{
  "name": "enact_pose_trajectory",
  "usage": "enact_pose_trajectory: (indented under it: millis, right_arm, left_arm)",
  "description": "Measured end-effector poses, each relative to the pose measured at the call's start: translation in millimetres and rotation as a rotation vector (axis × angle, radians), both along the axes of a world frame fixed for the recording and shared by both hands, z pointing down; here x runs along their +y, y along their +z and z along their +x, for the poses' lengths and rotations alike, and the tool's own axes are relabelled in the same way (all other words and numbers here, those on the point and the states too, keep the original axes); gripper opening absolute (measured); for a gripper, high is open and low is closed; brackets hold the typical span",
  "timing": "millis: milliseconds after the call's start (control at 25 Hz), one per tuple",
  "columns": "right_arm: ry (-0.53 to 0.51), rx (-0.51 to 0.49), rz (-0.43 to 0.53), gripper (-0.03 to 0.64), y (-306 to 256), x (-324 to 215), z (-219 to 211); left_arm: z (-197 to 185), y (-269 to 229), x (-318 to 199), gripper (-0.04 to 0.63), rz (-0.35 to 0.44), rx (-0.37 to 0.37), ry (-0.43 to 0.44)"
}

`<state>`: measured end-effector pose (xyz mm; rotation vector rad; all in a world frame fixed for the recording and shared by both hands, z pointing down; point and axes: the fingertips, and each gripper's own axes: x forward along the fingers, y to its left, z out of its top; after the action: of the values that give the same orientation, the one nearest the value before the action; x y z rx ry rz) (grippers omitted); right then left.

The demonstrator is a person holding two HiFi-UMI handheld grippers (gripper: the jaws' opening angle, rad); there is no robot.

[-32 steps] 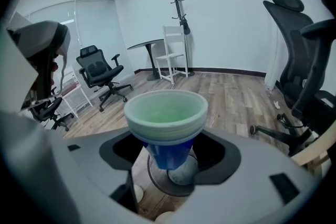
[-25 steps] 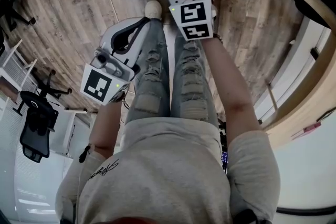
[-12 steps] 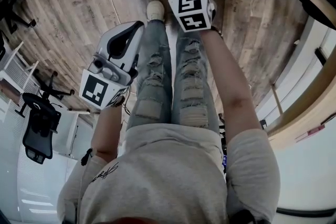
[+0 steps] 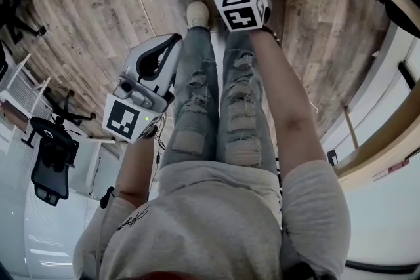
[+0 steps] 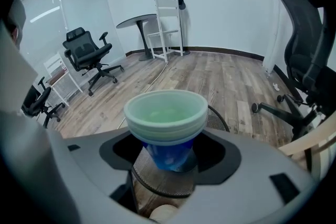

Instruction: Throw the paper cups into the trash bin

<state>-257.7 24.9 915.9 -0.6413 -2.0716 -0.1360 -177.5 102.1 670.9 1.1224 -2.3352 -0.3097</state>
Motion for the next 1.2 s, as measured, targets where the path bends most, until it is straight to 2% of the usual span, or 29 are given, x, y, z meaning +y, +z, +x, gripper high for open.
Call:
enact_pose_trajectory:
  millis: [160,640,840,1200]
  right_arm:
    - [0.008,0.021,0.017,0.290,12.5,-2.9,-0.1]
    - [-0.001,0.093,0.065,0.290,39.2,-7.3,6.8]
    - [0.000,0.129,0.069,0.290,49.7,-7.6,14.5]
    - [0.020,0.148,0.071,0.290,50.0,-10.9,15.7]
  left_arm:
    - [4.9,8.5,-0.8,0.003,-0.058,0.014,0.048]
    - [6.8,13.8,2.6,0.003,-0.009,0.053,0.008]
    - [9.8,18.0,9.0,0.003,-0.014,0.057,-0.002]
    - [12.4,17.3,5.7,0.003,-0.021,0.053,0.026]
